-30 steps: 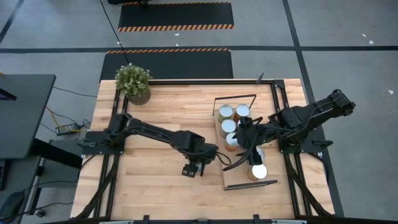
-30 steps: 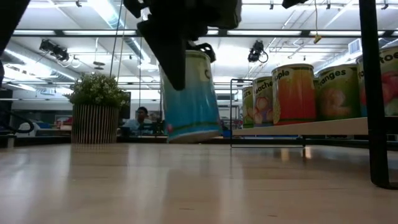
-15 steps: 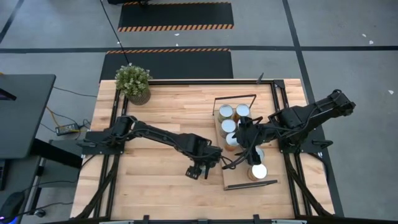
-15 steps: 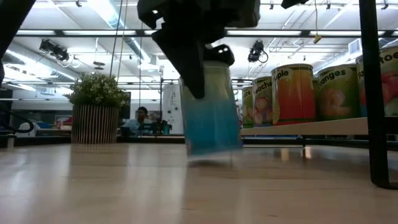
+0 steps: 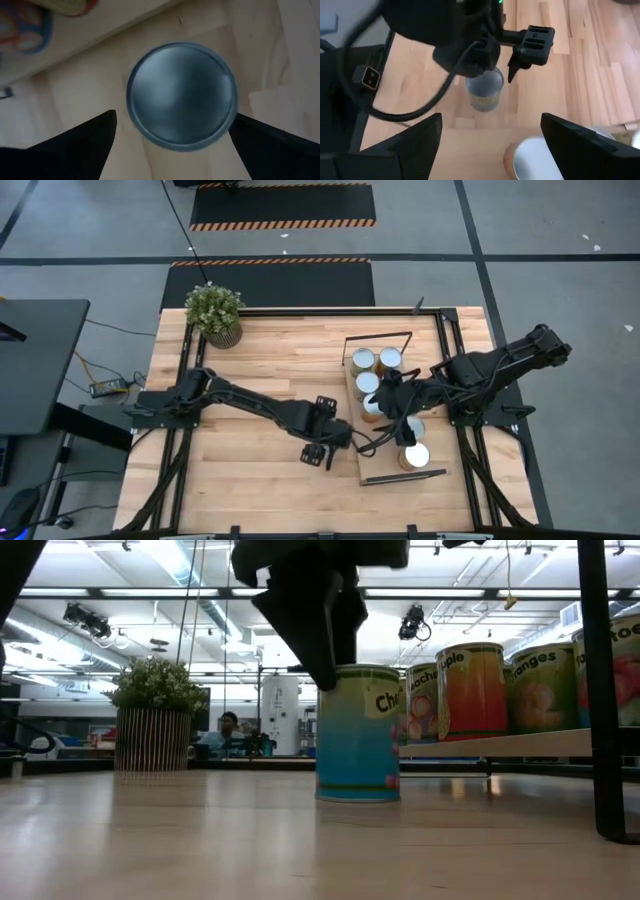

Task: Pick and place cans onto a shelf
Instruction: Put the canned cherries on the shelf

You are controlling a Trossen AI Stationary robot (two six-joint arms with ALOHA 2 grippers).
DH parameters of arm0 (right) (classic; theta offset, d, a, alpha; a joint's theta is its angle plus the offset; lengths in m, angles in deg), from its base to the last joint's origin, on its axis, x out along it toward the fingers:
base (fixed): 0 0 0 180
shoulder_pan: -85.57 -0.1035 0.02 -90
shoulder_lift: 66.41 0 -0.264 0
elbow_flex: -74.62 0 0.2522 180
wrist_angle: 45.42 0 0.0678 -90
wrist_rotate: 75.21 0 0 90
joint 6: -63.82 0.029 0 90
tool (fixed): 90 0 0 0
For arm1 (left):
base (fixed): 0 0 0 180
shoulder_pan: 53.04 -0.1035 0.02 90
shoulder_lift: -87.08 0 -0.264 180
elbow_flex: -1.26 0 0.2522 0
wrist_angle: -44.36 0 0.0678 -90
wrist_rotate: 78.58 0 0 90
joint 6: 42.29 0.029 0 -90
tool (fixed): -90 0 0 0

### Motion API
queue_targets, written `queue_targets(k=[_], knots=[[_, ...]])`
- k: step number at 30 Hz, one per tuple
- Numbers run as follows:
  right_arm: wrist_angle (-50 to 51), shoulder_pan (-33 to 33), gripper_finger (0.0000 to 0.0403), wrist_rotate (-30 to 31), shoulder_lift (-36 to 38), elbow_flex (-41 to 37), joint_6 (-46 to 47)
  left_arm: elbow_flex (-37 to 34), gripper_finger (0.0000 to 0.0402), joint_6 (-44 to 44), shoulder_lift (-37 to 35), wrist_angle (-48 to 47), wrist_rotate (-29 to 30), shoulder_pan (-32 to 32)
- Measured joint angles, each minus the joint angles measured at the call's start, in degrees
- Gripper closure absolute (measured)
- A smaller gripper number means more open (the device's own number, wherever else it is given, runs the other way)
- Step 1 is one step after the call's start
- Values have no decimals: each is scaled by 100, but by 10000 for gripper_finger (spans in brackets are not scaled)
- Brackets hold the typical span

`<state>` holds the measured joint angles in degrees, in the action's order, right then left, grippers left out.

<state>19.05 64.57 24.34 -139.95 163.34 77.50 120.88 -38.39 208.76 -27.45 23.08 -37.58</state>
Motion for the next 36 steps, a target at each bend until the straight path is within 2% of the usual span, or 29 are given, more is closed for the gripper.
queue_targets(k=[6, 14, 19, 23, 31, 36], knots=[[-509, 0, 56, 17, -54, -325, -123, -276, 18, -234, -172, -14, 856, 360], [-589, -159, 56, 382, -267, -332, -339, -1479, 18, -1250, -1033, 465, 953, 571], [-1130, -291, 56, 602, -731, -332, -741, -2565, 18, -1870, -1767, 1614, 1000, 760], [-1523, -227, 56, 592, -1132, -242, -987, -3376, 18, -2041, -2262, 2706, 1176, 899], [-1595, 46, 56, 575, -1996, 179, -1180, -4765, 18, -2510, -3030, 4002, 1664, 1058], [-1432, 98, 56, 403, -2477, 461, -1239, -5690, 18, -2577, -3427, 5267, 1701, 1122]])
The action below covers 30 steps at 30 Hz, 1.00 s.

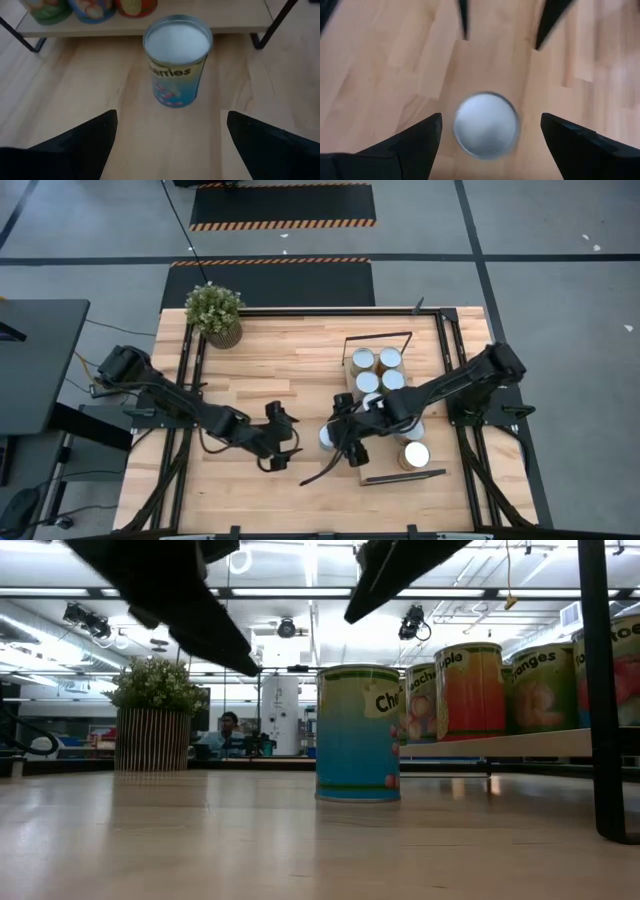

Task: Pick and place cans onto a shelf
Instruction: Put the canned cherries on the shelf

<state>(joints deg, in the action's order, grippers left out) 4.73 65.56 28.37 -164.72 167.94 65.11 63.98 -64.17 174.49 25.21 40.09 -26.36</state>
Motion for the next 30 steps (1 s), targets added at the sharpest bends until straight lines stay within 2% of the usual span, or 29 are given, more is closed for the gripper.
queue_targets(k=[7, 13, 21, 30], knots=[[214, 17, 56, -133, -606, 523, -272, -1111, 18, 258, -357, 1588, 279, 26], [743, 217, 56, -191, -1228, 1270, -384, -1652, 18, 346, -566, 2470, 377, 28], [1399, 384, 56, -464, -1903, 1896, -408, -1976, 18, 163, -703, 2476, 679, 274], [1671, 523, 56, -583, -1984, 1902, -241, -2028, 18, -52, -705, 2530, 734, 417]])
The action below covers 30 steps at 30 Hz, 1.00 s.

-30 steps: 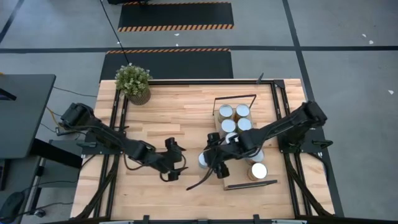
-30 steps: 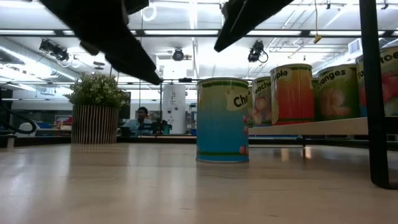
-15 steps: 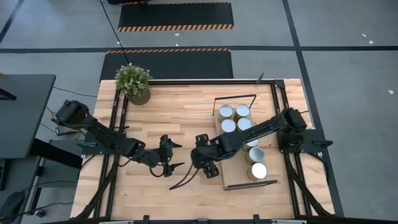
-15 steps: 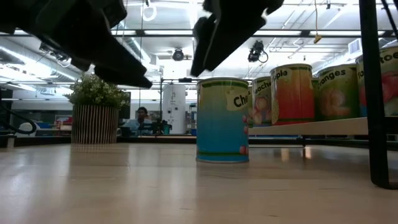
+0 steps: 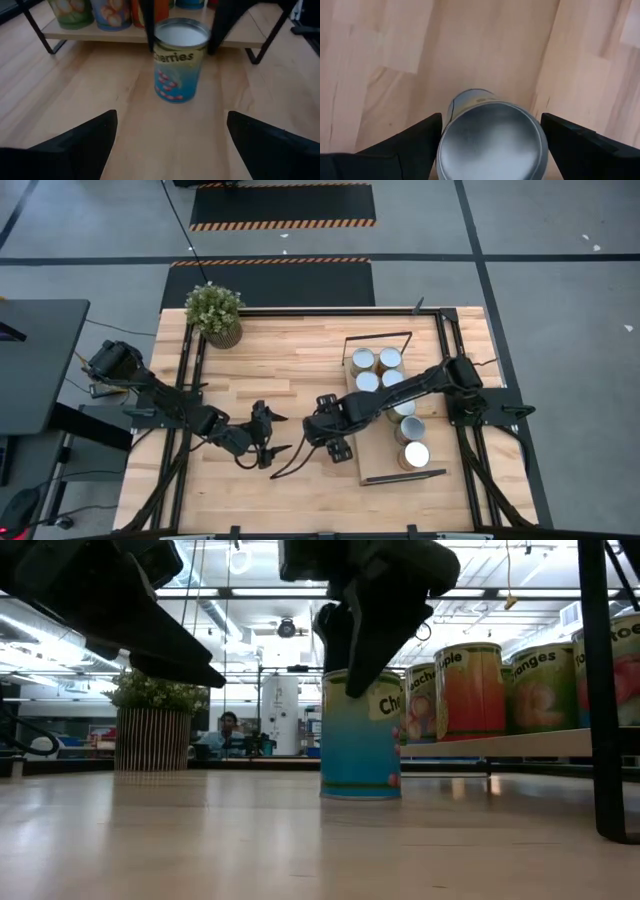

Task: Pick and place cans onto a shelf
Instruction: Put the canned cherries on the shelf

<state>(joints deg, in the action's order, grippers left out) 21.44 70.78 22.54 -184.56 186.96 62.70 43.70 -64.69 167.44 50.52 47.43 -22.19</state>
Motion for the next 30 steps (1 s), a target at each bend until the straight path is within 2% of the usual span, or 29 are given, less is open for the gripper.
queue_targets(k=[9, 14, 23, 30], knots=[[59, 159, 85, -273, 20, -162, 248, 0, 17, -233, 0, -8, -2, -34], [180, 132, 81, -385, 119, -190, 146, 0, 17, -98, 0, -6, -2, -50], [358, -104, 80, -431, 906, -186, 234, 0, 17, -131, 0, -2, -3, -53], [1128, -501, 80, -247, 1402, -185, 382, 2, 17, -131, 0, -2, -4, -71]])
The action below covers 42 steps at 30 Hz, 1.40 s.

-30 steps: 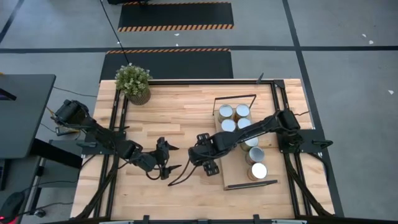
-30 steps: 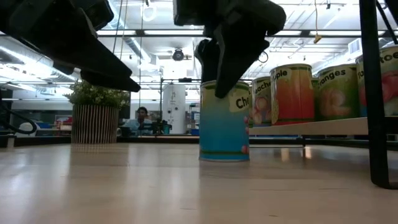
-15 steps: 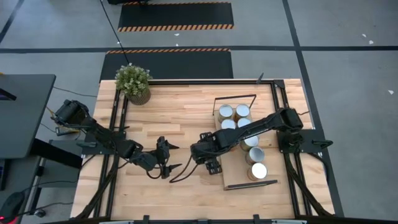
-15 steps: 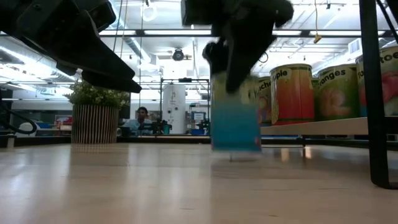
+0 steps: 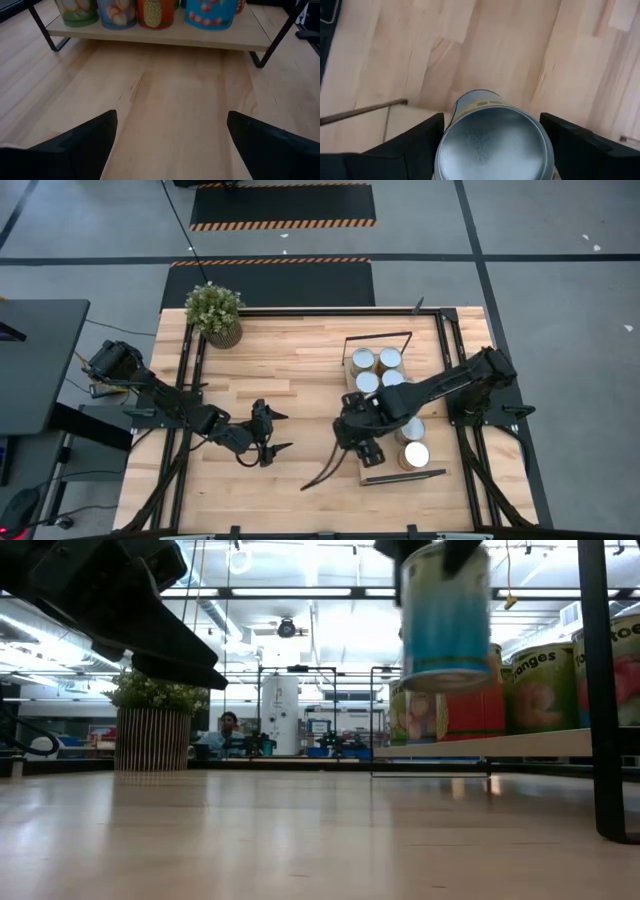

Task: Pick and place cans onto a shelf
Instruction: Put the canned cherries on the shelf

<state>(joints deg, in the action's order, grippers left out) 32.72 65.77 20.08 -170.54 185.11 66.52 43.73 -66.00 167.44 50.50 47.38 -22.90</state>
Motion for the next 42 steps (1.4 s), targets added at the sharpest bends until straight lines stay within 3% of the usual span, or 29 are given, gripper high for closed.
queue_targets(k=[19, 32, 42], knots=[[126, -597, 80, 479, 237, -1137, 652, 0, 17, 34, 2, 124, 1, -8], [263, -586, 41, 606, 341, -1166, 1131, 3, 17, 36, 4, 177, 0, -8], [409, -618, 40, 726, 791, -1153, 1514, 7, 17, 64, 4, 257, -4, -8]])
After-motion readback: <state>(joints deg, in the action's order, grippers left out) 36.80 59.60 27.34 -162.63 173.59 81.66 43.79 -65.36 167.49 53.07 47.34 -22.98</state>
